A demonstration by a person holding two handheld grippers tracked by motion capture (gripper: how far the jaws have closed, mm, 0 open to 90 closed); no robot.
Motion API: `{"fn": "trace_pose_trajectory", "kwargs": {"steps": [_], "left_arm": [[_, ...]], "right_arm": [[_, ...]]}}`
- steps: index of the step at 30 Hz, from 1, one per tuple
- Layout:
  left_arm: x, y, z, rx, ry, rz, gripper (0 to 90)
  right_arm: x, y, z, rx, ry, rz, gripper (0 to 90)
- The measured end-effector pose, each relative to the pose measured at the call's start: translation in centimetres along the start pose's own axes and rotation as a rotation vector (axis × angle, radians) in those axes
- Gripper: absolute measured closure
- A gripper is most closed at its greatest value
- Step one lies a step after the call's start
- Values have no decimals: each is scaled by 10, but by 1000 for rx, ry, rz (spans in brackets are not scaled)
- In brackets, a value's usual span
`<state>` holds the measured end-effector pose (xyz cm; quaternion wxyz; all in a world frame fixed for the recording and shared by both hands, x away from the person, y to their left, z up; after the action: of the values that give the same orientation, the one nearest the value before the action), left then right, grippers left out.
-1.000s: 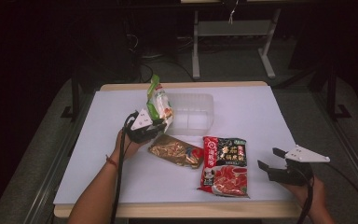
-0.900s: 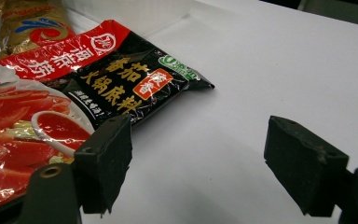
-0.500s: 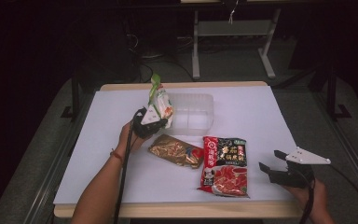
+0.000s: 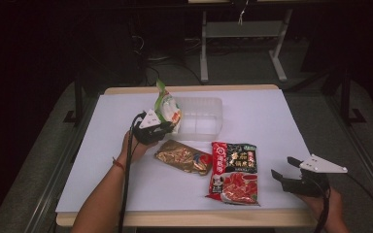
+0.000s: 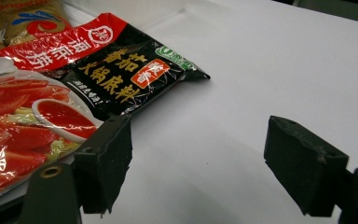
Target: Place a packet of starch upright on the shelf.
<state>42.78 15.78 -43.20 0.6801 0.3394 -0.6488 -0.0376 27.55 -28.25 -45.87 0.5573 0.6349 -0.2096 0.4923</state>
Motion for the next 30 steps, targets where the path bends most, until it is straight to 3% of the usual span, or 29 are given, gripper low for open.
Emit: {"fn": "trace_pose_trajectory", "kwargs": {"steps": [8, 9, 10, 16, 19, 25, 26, 28, 30], "left_arm": [[1, 29, 19, -23, 68, 62, 506], [-2, 37, 23, -53, 131, 85, 466], [-2, 37, 23, -53, 131, 85, 428], [-20, 47, 34, -48, 159, 22, 357], [-28, 49, 37, -80, 193, 23, 367], [-39, 48, 41, -71, 221, -16, 354], [-41, 46, 43, -64, 218, -41, 354], [-43, 43, 44, -67, 242, -52, 332], [-46, 41, 46, -98, 264, -47, 332]], "right_arm": [[0, -1, 0, 3, 0, -1, 227], [1, -1, 1, 2, -2, 0, 227], [1, 0, 1, 1, -1, 2, 227], [2, 0, 0, 1, -5, 7, 227], [3, -2, 0, 6, -4, 10, 227], [6, -4, -2, 23, 8, 14, 241], [7, -5, -3, 28, 13, 15, 256], [8, -5, -4, 37, 21, 20, 265], [9, -6, -5, 41, 23, 22, 259]]}}
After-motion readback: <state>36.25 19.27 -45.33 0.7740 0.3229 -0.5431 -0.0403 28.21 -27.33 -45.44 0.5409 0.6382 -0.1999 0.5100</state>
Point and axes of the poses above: each handheld gripper's, and its own axes: y roughly backward along the jaws, x roughly out of its top, z roughly to its right, the point moved 4 cm from there along -y, roughly forward along the jaws, and after that the axes turned 11 degrees about -x, right-handed, at the moved point
